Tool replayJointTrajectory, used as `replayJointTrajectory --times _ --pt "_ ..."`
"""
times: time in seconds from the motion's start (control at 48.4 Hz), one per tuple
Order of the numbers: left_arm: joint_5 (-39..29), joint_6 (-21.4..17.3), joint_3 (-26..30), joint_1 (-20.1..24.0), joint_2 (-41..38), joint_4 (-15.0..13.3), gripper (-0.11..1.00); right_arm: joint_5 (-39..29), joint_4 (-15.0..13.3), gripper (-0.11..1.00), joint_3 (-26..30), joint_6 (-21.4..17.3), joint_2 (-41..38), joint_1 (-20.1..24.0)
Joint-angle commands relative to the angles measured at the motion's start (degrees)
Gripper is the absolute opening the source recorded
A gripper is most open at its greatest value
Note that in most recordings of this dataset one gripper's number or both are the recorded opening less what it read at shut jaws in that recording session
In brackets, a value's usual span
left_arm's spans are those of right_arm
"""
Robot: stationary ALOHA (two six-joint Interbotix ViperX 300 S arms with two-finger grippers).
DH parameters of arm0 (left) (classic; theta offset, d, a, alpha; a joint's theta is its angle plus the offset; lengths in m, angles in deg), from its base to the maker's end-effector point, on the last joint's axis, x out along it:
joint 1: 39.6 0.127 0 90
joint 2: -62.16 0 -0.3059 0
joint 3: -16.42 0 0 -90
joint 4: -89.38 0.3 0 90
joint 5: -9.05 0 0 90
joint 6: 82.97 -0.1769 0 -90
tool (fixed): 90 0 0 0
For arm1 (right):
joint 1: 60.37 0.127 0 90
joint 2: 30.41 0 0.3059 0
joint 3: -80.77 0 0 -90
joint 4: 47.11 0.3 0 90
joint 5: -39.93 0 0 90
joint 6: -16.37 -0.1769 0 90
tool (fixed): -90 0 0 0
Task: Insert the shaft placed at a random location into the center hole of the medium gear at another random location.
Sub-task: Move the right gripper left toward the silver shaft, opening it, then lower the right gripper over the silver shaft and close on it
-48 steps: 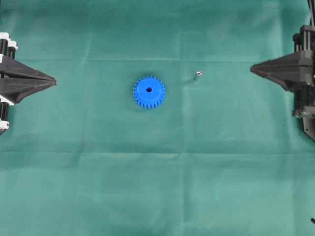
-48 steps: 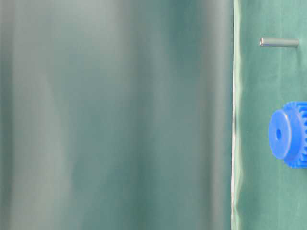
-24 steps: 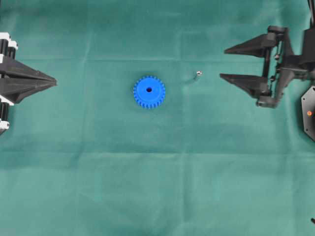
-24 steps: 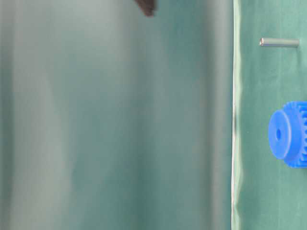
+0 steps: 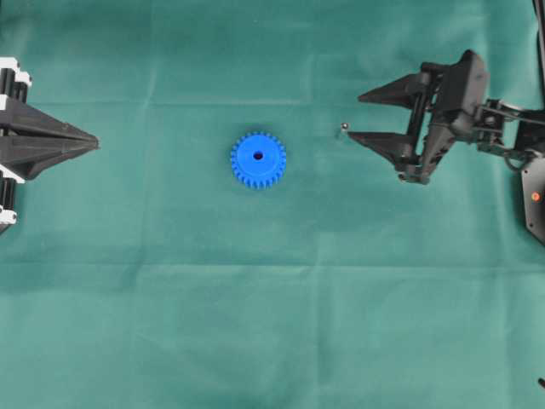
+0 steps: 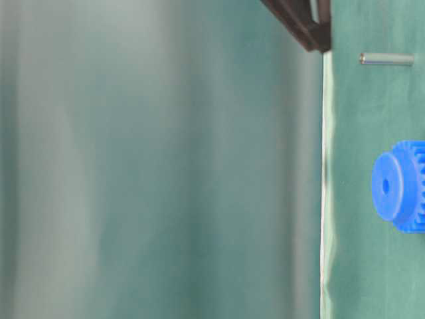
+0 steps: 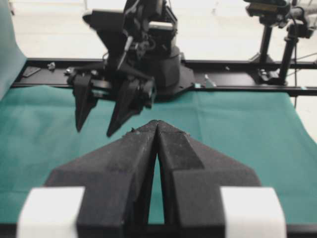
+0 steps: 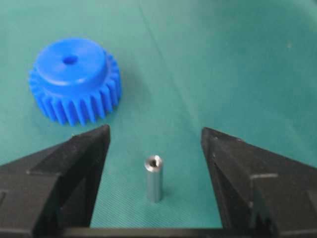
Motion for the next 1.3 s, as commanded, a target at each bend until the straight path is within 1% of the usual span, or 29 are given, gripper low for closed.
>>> replayJointTrajectory --times 0.0,0.103,0.331,0.558,0.702,0.744,0.806,0.93,0.992,1.281 --pt "0.35 0.00 1.23 0.00 -0.44 0.18 0.00 1.41 0.35 0.78 1.67 0.79 -2.11 -0.26" --pt "0.18 0.00 1.23 0.00 -0.53 0.18 0.00 2.02 1.23 0.78 2.81 0.79 -4.92 -0.35" --pt "-0.26 0.00 1.23 0.00 -0.53 0.18 0.00 3.16 1.93 0.77 3.69 0.70 -8.96 -0.35" --pt "-0.35 0.00 1.23 0.00 -0.53 0.26 0.00 3.08 1.93 0.75 3.43 0.62 -9.23 -0.26" --pt "-0.44 -0.09 1.23 0.00 -0.53 0.26 0.00 3.25 1.93 0.70 3.43 0.62 -9.23 -0.35" --pt "-0.44 -0.09 1.23 0.00 -0.53 0.26 0.00 3.25 1.76 0.67 3.43 0.62 -9.23 -0.35" --pt "-0.44 -0.09 1.23 0.00 -0.53 0.18 0.00 3.25 1.23 0.59 3.43 0.62 -9.23 -0.35" --pt "-0.44 -0.09 1.23 0.00 -0.53 0.18 0.00 3.08 -0.26 0.27 3.34 0.62 -9.23 -0.18" --pt "-0.44 -0.09 1.23 0.09 -0.44 0.18 0.00 2.90 -0.44 0.14 3.43 0.62 -9.23 -0.09" --pt "-0.44 -0.09 1.23 0.00 -0.35 0.26 0.00 2.90 -0.44 0.14 3.69 0.35 -9.14 -0.09"
